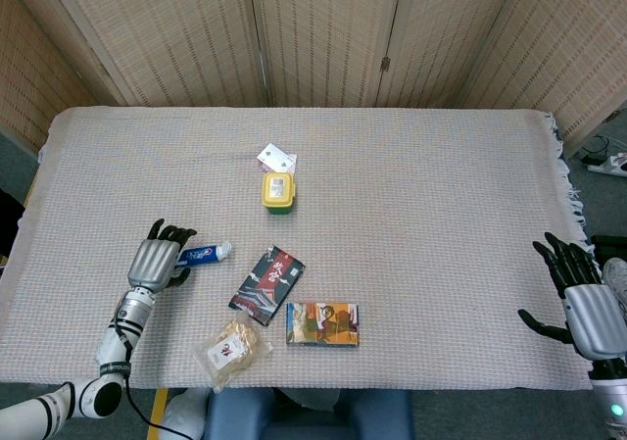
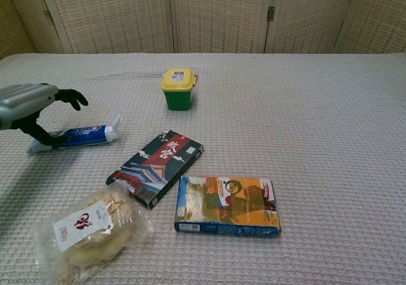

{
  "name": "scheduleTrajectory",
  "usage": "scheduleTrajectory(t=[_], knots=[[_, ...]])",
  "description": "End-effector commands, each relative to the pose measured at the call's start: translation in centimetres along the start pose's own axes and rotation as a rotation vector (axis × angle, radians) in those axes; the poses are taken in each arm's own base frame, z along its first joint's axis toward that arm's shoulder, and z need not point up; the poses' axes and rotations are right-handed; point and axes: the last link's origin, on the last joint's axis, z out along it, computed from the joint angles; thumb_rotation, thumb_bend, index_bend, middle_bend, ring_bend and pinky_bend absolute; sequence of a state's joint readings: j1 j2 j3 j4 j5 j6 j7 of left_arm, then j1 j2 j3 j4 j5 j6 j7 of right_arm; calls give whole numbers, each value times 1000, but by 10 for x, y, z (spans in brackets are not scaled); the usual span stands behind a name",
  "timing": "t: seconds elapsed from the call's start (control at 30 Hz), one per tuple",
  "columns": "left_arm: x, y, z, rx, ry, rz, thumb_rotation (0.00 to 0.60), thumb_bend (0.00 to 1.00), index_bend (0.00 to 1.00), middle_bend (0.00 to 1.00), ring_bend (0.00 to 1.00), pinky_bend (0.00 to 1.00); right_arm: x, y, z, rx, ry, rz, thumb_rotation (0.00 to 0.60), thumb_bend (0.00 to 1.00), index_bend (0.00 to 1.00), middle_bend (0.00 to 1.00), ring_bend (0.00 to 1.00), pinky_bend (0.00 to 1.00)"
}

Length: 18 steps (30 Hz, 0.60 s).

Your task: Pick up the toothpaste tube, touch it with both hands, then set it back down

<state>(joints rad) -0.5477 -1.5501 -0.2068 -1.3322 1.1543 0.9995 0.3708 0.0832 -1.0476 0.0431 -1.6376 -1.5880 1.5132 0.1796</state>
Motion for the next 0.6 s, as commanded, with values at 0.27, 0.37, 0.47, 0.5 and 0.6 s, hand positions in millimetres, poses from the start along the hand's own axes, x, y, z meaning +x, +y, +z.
scheduleTrajectory(t=[0.27,0.37,0.47,0.5,0.6], knots=[[-21,-5,23,65,-3,85,600,384,207,253,185,51,0,3,0,-12,0,2,600,246,0,0,0,0],[-22,-11,27,93,-1,86,600,384,212,253,186,52,-1,3,0,-13,-3,2,600,246,0,0,0,0],[-21,-16,28,104,5,82,600,384,230,253,191,54,-2,3,0,-15,-5,3,600,246,0,0,0,0],[-21,-16,28,103,6,75,600,384,242,253,198,56,-2,3,0,-15,-7,4,600,246,0,0,0,0],[-22,-16,27,93,4,78,600,384,291,263,229,71,-3,3,1,-14,-8,4,600,246,0,0,0,0]])
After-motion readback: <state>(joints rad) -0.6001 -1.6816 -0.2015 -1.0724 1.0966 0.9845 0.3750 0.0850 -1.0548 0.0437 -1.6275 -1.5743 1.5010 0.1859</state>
